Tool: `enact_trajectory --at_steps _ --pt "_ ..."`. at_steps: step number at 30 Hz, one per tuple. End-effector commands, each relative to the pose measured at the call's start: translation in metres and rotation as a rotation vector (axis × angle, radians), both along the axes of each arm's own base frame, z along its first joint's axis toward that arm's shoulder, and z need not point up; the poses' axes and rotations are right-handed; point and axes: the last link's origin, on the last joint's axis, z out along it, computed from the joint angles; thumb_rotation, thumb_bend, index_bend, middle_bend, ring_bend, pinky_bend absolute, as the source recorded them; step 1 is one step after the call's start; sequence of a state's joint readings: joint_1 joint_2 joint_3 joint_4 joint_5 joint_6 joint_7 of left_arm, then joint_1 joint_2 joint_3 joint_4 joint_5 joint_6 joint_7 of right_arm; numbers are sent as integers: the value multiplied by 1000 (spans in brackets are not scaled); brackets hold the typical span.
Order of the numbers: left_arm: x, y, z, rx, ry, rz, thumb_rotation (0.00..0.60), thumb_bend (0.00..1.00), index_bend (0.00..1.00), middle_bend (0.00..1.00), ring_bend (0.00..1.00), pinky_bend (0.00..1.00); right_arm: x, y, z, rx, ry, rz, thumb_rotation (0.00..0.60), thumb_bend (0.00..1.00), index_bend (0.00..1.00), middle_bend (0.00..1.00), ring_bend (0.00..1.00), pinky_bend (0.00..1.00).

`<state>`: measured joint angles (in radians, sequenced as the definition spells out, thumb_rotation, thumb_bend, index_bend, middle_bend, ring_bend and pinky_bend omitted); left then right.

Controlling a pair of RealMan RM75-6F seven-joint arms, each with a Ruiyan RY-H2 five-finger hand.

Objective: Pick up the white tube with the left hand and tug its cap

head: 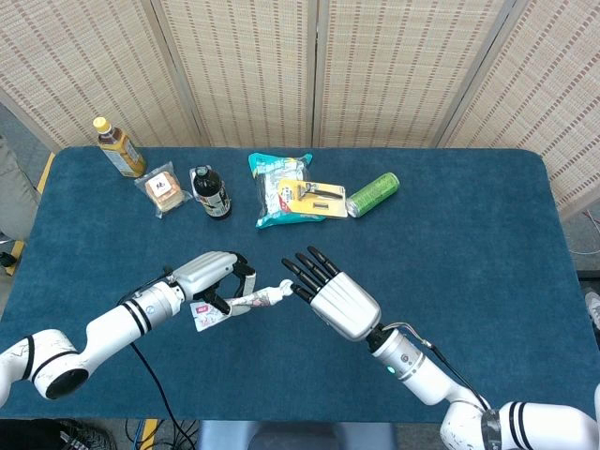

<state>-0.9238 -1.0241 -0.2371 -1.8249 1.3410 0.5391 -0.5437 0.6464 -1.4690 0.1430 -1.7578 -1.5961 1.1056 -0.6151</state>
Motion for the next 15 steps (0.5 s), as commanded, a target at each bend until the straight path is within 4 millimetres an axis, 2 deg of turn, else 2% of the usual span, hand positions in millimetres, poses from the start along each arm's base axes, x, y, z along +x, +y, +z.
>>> enact_trajectory --at_steps 1,5,8,15 --pt "1 -1 0 -3 -2 -2 600 461 619 680 394 143 0 -1 -3 6 -2 -3 600 304 333 46 0 0" --pt "-1 0 0 -1 5 -6 600 460 618 679 394 143 0 -1 -4 12 -7 -6 600 304 333 46 0 0" --pt "-7 4 -1 23 40 -26 600 460 616 677 394 143 -1 2 2 11 -27 -7 600 304 333 46 0 0" --pt "-32 13 -10 89 154 -72 600 460 594 654 385 144 -20 4 42 -68 -78 -38 600 304 333 46 0 0"
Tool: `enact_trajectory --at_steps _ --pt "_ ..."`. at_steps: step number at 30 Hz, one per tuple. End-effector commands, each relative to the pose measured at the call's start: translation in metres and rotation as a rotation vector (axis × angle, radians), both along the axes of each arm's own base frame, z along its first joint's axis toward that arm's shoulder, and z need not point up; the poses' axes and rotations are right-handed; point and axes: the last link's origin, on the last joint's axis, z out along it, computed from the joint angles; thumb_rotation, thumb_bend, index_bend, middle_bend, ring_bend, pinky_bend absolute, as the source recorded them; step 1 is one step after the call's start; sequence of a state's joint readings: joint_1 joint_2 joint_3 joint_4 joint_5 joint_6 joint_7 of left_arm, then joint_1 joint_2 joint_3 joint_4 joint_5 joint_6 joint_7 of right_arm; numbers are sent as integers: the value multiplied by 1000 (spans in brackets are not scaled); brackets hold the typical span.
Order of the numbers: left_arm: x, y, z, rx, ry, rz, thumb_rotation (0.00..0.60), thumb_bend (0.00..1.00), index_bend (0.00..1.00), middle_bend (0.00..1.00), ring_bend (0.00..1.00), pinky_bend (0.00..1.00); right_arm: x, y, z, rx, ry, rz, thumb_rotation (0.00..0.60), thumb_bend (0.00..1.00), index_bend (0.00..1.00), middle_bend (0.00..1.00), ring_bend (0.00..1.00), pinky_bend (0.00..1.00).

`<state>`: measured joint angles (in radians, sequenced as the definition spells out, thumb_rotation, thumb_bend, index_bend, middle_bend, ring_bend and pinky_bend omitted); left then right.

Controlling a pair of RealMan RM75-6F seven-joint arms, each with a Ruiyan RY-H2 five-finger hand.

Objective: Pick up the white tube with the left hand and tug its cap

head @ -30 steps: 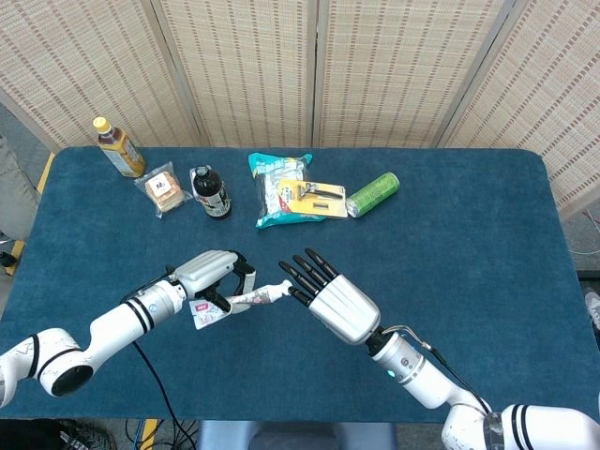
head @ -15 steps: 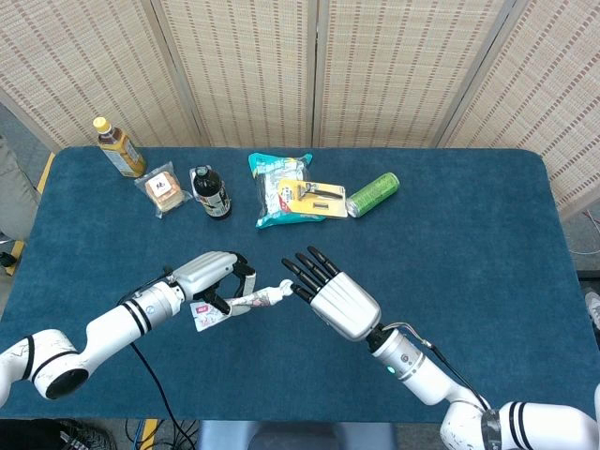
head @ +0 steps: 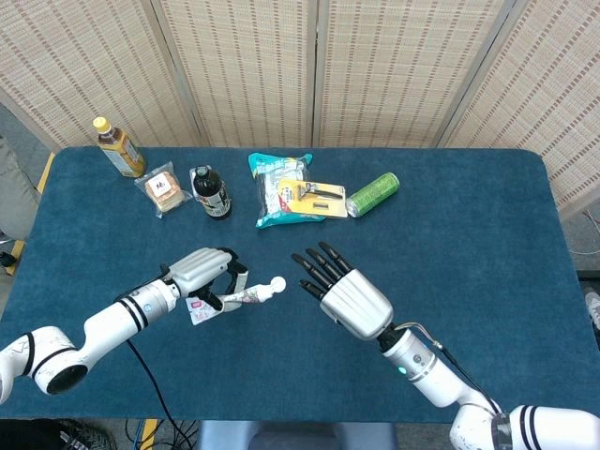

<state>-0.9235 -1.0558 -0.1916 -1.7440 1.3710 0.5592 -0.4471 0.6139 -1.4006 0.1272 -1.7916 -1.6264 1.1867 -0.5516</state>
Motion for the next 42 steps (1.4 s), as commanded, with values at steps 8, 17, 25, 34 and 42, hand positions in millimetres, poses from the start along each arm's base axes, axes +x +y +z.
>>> enact_trajectory --at_steps 8,17,25,34,42 --pt "-53 17 -24 109 234 -68 600 460 573 629 376 144 -46 7 61 -146 -27 -107 600 303 333 46 0 0" --pt "-89 24 -44 239 372 -110 600 461 475 498 296 143 -81 14 86 -199 -20 -197 600 304 332 46 0 0" --pt "-107 17 -39 314 373 -77 600 457 309 299 155 143 -105 17 108 -256 -42 -277 600 304 333 46 0 0" --pt "-131 -11 13 465 258 31 600 453 274 298 148 138 -138 28 128 -309 -15 -394 600 303 333 46 0 0" --pt "-182 -60 48 725 191 197 600 419 242 290 145 135 -172 45 133 -261 1 -588 600 306 205 17 0 0"
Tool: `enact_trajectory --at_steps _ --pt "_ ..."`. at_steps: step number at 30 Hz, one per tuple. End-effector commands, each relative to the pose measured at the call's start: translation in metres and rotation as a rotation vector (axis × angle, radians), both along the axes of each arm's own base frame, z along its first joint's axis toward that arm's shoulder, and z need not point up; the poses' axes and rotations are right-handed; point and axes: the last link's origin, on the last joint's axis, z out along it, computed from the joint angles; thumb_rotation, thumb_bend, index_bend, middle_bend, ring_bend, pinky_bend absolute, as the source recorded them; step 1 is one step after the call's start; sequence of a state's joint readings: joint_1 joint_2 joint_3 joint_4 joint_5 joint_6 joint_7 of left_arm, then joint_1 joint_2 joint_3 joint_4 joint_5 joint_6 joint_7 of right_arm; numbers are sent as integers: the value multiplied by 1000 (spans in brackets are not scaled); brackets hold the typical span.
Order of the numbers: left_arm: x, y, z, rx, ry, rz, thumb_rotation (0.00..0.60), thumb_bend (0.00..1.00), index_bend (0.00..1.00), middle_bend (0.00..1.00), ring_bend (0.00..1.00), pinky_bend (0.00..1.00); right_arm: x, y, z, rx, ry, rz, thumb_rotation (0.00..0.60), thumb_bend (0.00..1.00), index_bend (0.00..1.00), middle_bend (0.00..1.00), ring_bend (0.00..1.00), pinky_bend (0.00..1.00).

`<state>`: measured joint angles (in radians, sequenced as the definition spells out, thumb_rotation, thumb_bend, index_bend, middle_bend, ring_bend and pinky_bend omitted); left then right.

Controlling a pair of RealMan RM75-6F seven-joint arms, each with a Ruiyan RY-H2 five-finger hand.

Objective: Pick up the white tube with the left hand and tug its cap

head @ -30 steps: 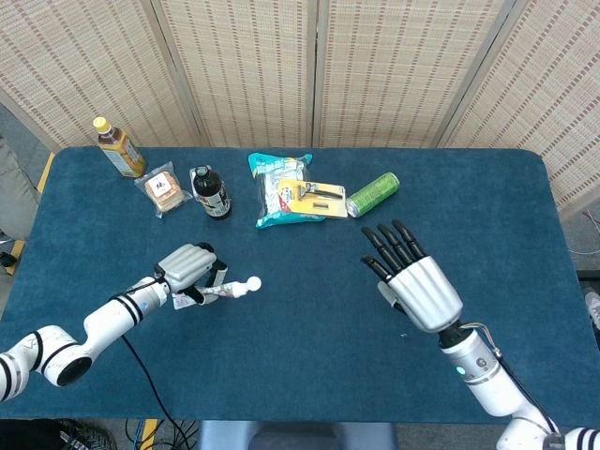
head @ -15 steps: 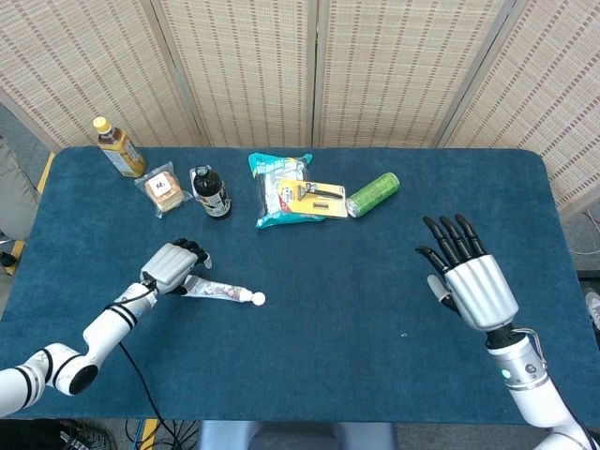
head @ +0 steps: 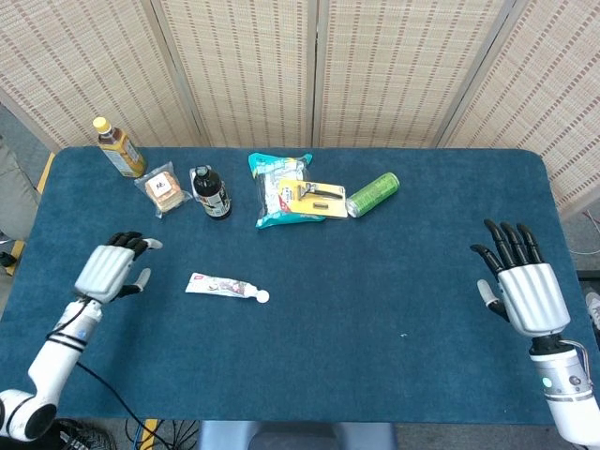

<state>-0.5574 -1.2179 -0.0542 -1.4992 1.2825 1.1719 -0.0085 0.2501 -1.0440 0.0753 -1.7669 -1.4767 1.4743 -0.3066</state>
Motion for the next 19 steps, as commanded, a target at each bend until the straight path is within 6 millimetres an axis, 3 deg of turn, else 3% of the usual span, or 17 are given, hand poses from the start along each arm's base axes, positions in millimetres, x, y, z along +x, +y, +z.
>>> enact_trajectory --at_steps 1,6,12,19 --pt "-36 -40 18 150 -29 82 600 418 241 289 144 133 -17 10 1 32 -29 -92 600 306 182 15 0 0" --pt "-62 -77 24 193 -1 135 600 418 247 289 143 109 -33 23 -3 51 -62 -158 600 308 167 14 0 0" --pt "-73 -118 25 236 12 179 600 418 255 277 140 103 -39 35 -9 67 -78 -174 600 309 167 14 0 0" --pt "-73 -134 29 255 -4 193 600 418 262 276 139 101 -35 40 -12 64 -83 -147 600 309 167 14 0 0"
